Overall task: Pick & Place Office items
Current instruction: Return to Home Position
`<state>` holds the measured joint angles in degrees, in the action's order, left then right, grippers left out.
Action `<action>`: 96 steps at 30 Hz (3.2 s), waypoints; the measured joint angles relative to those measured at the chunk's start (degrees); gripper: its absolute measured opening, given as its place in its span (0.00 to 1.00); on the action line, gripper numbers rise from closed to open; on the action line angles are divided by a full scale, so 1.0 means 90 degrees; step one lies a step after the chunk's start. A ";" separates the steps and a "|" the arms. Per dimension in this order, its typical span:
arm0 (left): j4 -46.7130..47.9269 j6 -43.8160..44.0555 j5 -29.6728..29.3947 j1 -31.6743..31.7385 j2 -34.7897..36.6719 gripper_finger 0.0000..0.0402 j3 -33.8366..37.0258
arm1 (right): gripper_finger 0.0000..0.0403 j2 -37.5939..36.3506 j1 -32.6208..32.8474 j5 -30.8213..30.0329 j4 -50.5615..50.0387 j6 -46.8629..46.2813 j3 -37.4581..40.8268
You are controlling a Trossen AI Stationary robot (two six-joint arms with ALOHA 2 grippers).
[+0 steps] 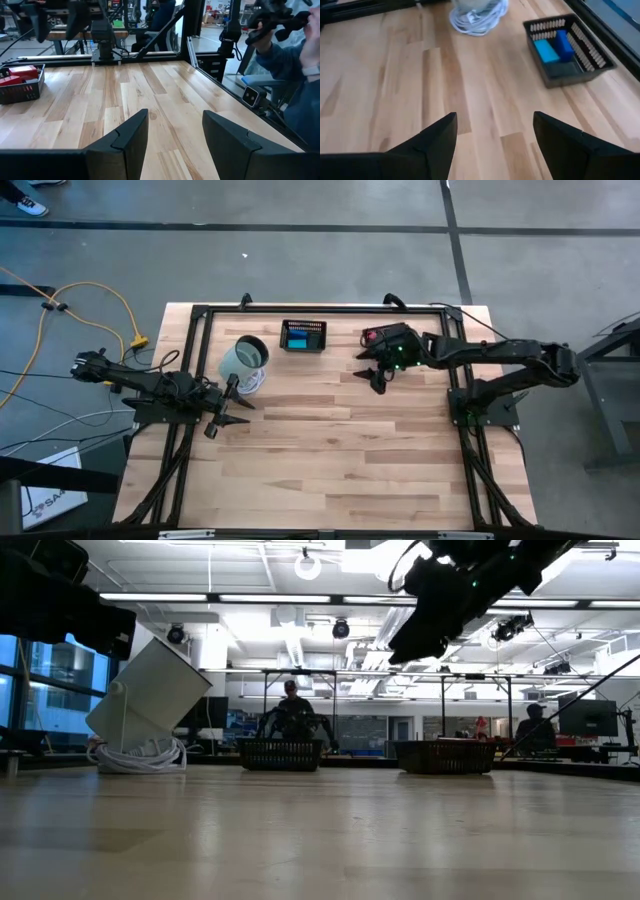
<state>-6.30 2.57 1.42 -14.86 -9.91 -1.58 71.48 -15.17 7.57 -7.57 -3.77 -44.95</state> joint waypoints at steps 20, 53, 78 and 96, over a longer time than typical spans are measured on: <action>0.0000 0.0000 0.0001 0.0000 -0.0001 0.45 -0.0001 | 0.62 -0.2381 0.0979 -0.1185 0.0029 -0.0137 0.1146; -0.0023 0.0000 -0.0001 0.0000 -0.0001 0.45 0.0001 | 0.62 -0.6991 0.0966 -0.0680 0.1060 -0.0350 0.4066; -0.0021 0.0000 0.0000 -0.0001 -0.0001 0.45 0.0000 | 0.62 -0.7746 0.0966 -0.0492 0.1788 -0.0556 0.4935; -0.0023 0.0000 0.0001 -0.0002 -0.0001 0.45 -0.0001 | 0.62 -0.7749 0.0966 -0.0170 0.1081 -0.0340 0.4945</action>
<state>-6.50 2.57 1.43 -14.87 -9.91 -1.58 1.74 -6.48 6.04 2.16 -6.83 -0.45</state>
